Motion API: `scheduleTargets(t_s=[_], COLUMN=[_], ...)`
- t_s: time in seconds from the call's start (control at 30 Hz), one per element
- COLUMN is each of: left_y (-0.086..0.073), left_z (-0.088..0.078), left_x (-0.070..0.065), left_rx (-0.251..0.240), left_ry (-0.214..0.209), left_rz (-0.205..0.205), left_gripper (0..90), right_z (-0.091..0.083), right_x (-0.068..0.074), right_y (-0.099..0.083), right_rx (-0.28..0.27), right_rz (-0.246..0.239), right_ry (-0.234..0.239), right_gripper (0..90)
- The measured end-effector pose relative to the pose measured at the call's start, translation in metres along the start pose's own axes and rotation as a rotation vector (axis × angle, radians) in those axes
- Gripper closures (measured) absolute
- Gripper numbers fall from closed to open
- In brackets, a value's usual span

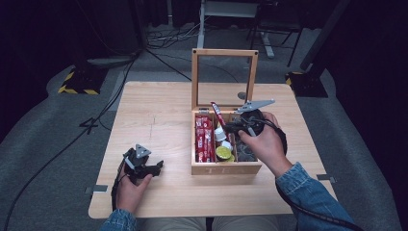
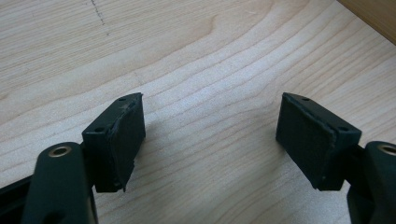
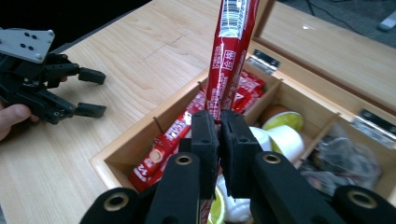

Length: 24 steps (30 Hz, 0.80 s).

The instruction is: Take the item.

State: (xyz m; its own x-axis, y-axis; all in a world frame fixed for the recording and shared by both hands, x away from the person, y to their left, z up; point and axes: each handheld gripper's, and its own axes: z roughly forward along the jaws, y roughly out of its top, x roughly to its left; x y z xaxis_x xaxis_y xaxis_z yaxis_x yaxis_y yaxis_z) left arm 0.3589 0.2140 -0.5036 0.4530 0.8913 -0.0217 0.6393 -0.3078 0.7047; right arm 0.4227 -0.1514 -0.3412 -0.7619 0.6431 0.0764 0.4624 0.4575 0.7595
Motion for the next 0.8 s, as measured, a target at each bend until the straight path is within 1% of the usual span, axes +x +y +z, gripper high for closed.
scheduleTargets(t_s=[0.27,0.33,0.37,0.4,0.5,0.53,0.6,0.7,0.73,0.8], left_y=[0.0,0.0,0.0,0.0,0.0,0.0,0.0,0.0,0.0,0.0], left_z=[0.0,0.0,0.0,0.0,0.0,0.0,0.0,0.0,0.0,0.0], left_x=[0.0,0.0,0.0,0.0,0.0,0.001,0.001,0.001,0.001,0.001], left_rx=[0.001,0.001,0.0,0.001,0.001,0.0,0.0,0.0,0.0,0.0], left_ry=[0.0,0.0,0.0,-0.001,-0.002,-0.002,-0.002,-0.002,-0.002,-0.002], left_rz=[-0.001,-0.001,-0.001,0.0,0.002,0.0,-0.001,0.0,-0.001,0.0], left_gripper=[24.3,24.3,24.3,24.3,24.3,24.1,24.1,24.1,24.1,24.1], right_z=[-0.022,-0.027,-0.032,-0.032,-0.04,-0.045,-0.047,-0.056,-0.056,-0.06], right_x=[-0.015,-0.019,-0.025,-0.025,-0.034,-0.039,-0.042,-0.052,-0.052,-0.057], right_y=[-0.007,-0.009,-0.013,-0.013,-0.018,-0.022,-0.024,-0.031,-0.031,-0.035], right_rx=[-0.011,-0.011,-0.009,-0.009,-0.015,-0.017,-0.015,-0.015,-0.015,-0.016], right_rz=[0.007,0.012,0.017,0.017,0.033,0.042,0.049,0.066,0.066,0.071], right_ry=[-0.043,-0.057,-0.071,-0.071,-0.089,-0.103,-0.107,-0.135,-0.135,-0.147], right_gripper=[84.5,84.5,84.6,84.6,84.5,84.5,84.5,84.5,84.5,84.5])
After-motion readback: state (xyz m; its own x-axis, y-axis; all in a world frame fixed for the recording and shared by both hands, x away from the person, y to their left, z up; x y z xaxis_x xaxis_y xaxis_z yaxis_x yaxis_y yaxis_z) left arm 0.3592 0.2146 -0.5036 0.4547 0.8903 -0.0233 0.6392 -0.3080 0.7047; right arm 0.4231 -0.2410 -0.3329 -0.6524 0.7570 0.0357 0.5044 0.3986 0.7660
